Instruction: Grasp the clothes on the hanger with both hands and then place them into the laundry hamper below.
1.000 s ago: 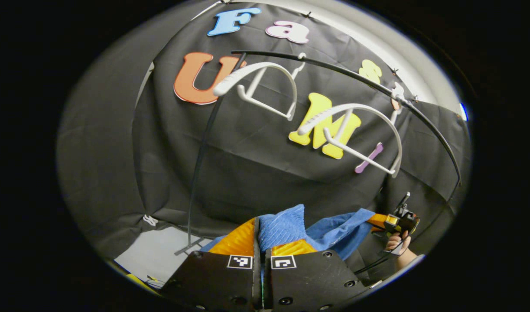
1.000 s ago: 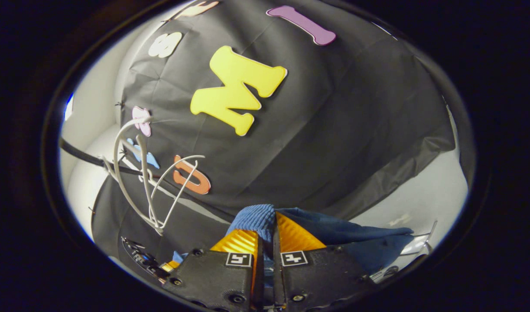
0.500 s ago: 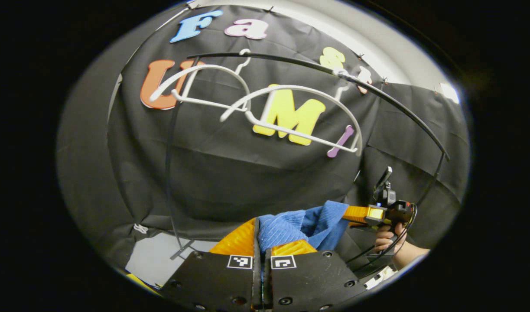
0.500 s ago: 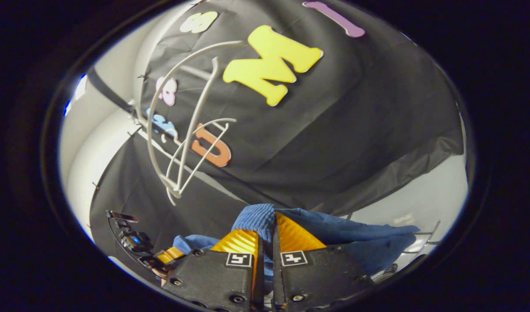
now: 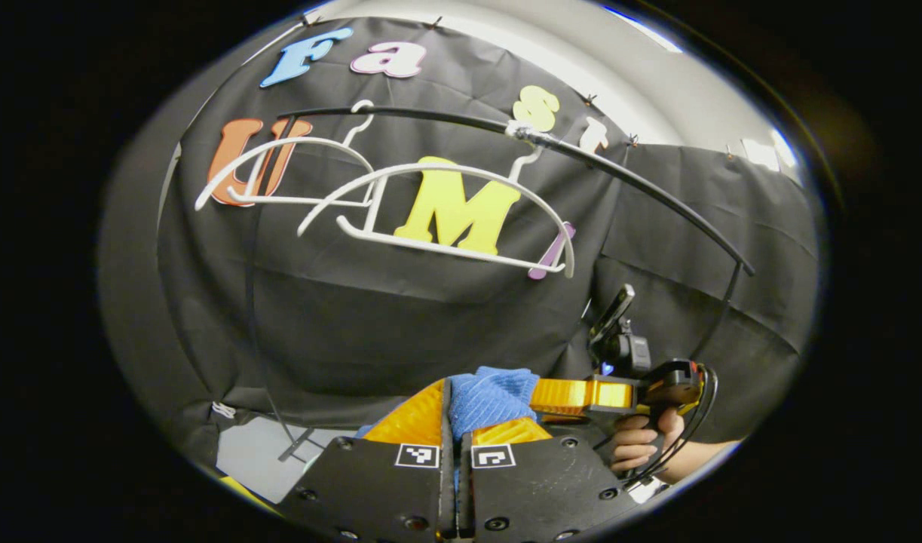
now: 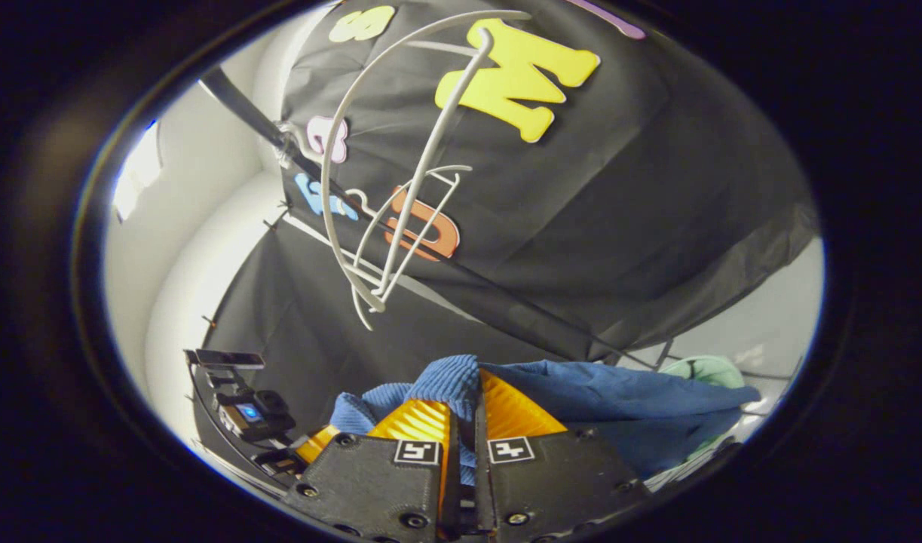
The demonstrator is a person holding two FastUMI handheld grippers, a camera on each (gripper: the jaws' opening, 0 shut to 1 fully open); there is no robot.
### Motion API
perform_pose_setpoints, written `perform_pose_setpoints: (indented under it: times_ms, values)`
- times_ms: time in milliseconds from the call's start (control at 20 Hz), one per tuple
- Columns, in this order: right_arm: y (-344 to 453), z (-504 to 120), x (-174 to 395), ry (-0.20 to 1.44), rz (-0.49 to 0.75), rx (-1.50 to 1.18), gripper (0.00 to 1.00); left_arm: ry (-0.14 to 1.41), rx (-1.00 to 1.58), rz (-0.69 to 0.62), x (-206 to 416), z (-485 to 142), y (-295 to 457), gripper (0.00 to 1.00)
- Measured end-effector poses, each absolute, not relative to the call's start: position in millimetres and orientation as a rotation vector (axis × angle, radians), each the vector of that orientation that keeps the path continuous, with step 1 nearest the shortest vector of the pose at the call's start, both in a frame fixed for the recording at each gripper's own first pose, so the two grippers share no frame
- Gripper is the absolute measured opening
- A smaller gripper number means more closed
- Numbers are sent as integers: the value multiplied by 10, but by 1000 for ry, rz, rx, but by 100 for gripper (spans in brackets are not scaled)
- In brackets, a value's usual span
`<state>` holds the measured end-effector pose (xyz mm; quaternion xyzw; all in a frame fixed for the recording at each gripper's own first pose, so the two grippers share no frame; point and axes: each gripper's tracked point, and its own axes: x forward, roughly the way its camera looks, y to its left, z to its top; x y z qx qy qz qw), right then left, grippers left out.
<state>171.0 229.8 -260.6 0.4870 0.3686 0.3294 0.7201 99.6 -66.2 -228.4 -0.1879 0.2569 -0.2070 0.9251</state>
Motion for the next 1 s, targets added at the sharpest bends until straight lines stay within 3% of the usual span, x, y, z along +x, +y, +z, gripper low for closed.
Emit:
perform_pose_setpoints:
  times_ms: [350, 1000]
  values:
    - [2218, -3025, 1839, 856, 649, 1165, 11, 568, -403, -378, 1002, -2598, -561, 2]
    - [2254, -4475, 1864, 1157, 440, 904, 11, 852, -413, -202, 814, -4076, -266, 2]
